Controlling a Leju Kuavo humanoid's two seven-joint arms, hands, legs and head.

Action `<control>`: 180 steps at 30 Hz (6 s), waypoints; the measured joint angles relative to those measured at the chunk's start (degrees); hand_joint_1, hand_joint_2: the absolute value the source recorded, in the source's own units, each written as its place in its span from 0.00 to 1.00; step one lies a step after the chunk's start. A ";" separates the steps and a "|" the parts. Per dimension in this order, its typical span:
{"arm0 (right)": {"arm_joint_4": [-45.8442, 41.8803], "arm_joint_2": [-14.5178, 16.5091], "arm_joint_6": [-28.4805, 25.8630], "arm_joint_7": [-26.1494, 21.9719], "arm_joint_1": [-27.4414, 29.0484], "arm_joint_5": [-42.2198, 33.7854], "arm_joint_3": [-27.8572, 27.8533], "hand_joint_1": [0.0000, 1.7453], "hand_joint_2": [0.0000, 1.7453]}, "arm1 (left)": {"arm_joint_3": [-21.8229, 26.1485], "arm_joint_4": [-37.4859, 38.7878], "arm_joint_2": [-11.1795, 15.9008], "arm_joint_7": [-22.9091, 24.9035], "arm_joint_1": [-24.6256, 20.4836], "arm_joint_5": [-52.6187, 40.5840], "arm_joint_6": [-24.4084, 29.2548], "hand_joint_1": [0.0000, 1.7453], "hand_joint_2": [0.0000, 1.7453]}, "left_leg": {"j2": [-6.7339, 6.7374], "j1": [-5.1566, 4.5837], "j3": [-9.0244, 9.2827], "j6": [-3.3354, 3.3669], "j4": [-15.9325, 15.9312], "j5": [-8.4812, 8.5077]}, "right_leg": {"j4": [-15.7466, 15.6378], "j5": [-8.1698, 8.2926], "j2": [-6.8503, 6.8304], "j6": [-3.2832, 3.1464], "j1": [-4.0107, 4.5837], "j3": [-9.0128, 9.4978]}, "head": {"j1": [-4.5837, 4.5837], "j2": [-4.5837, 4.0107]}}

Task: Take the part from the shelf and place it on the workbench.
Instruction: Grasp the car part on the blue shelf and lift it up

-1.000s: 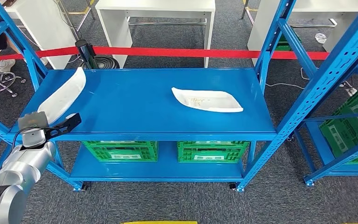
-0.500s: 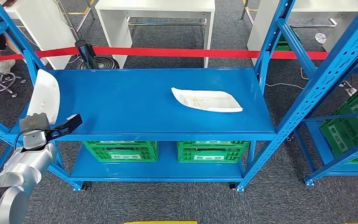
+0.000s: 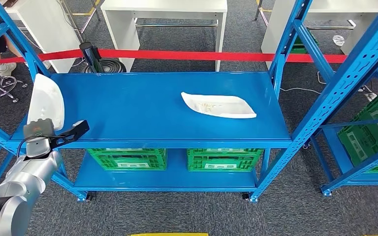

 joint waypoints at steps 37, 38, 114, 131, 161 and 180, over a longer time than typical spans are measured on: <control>0.00 0.04 -0.48 -0.56 0.00 -1.08 -0.02 0.00 1.00 | 0.60 -1.90 -9.44 -16.31 -6.13 0.43 10.98 0.73 1.00 | -0.02 -0.01 -0.01 0.01 0.03 0.00 | -0.01 0.03 -0.03 0.04 -0.03 -0.03 | 0.00 0.00; 0.00 0.04 -0.49 -0.56 0.01 -1.09 -0.02 0.00 1.00 | 0.60 -2.04 -9.81 -17.10 -6.35 0.73 11.38 0.73 1.00 | -0.01 -0.01 -0.01 0.01 0.03 0.00 | -0.01 0.03 -0.02 0.04 -0.03 -0.03 | 0.00 0.00; 0.00 0.04 -1.25 -1.54 0.02 -3.16 -1.07 0.00 1.00 | -13.04 -38.37 -12.04 -41.31 1.12 66.73 -23.38 0.73 1.00 | -0.02 -0.01 -0.03 0.01 -0.02 0.00 | 0.00 0.03 -0.02 0.04 -0.02 -0.03 | 0.00 0.00; 0.00 0.04 -1.38 -0.69 -0.03 -3.16 -1.07 0.00 1.00 | -12.90 -31.01 -10.73 -39.67 -1.46 61.68 -19.44 0.73 1.00 | -0.02 -0.01 -0.02 0.01 -0.02 0.00 | -0.01 0.03 -0.02 0.04 -0.03 -0.04 | -0.01 0.00; 0.00 0.04 -1.02 -0.66 0.01 -2.05 -1.07 0.00 1.00 | -19.89 -8.01 -10.37 -23.01 -3.72 34.95 -6.51 0.73 1.00 | -0.01 -0.01 -0.03 0.00 -0.02 -0.01 | 0.00 0.02 -0.01 0.04 -0.03 -0.06 | 0.00 0.00; 0.00 0.04 -0.84 -0.75 0.01 -2.13 -1.07 0.00 1.00 | -21.46 -4.91 -10.12 -21.20 -3.75 28.82 -8.06 0.00 1.00 | -0.01 -0.01 -0.02 0.00 -0.03 -0.01 | 0.00 0.02 -0.02 0.04 -0.03 -0.05 | 0.00 0.00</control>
